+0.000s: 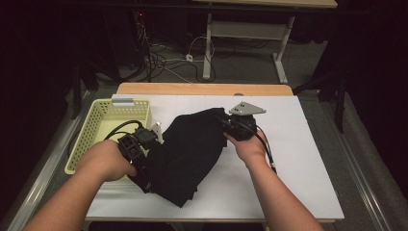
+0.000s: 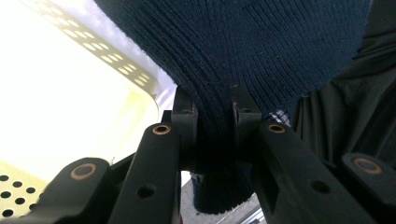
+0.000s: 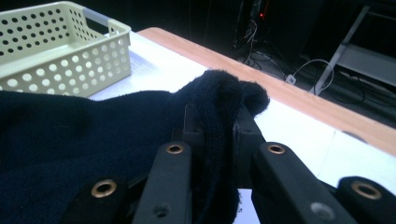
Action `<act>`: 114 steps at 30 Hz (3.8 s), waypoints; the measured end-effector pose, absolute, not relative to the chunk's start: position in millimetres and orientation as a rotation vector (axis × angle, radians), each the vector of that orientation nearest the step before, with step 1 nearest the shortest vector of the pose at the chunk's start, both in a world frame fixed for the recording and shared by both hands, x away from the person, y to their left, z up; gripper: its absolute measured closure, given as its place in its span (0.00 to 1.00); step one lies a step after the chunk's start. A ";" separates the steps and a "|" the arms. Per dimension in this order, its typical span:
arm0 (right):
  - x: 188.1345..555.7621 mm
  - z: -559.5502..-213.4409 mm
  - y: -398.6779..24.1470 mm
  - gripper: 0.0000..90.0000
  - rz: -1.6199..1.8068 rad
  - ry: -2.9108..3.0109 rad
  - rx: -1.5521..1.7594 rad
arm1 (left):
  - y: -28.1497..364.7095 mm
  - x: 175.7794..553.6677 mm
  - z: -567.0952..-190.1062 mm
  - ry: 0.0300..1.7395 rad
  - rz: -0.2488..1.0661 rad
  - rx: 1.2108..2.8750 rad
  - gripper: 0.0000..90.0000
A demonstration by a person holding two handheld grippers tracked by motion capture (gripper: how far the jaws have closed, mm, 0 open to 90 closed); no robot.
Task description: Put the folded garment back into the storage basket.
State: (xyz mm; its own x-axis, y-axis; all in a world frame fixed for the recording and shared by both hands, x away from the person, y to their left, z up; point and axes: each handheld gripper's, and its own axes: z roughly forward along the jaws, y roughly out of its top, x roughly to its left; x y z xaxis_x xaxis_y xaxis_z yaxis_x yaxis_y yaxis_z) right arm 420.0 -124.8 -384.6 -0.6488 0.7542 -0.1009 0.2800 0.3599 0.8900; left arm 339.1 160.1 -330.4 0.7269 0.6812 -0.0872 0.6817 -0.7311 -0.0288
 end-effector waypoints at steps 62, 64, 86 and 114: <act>447.1 -336.0 38.2 0.90 1.321 2.196 0.604 | 300.5 318.3 -302.1 1.450 -0.089 2.744 0.83; 450.8 -339.2 43.7 0.90 1.315 2.202 0.601 | 305.1 318.2 -303.1 1.461 -0.091 2.734 0.83; 476.4 -354.2 81.7 0.90 1.303 2.236 0.609 | 337.2 318.3 -307.6 1.538 -0.075 2.652 0.83; 521.2 -356.0 147.3 0.90 1.287 2.311 0.620 | 368.6 312.8 -333.7 1.641 0.000 2.499 0.82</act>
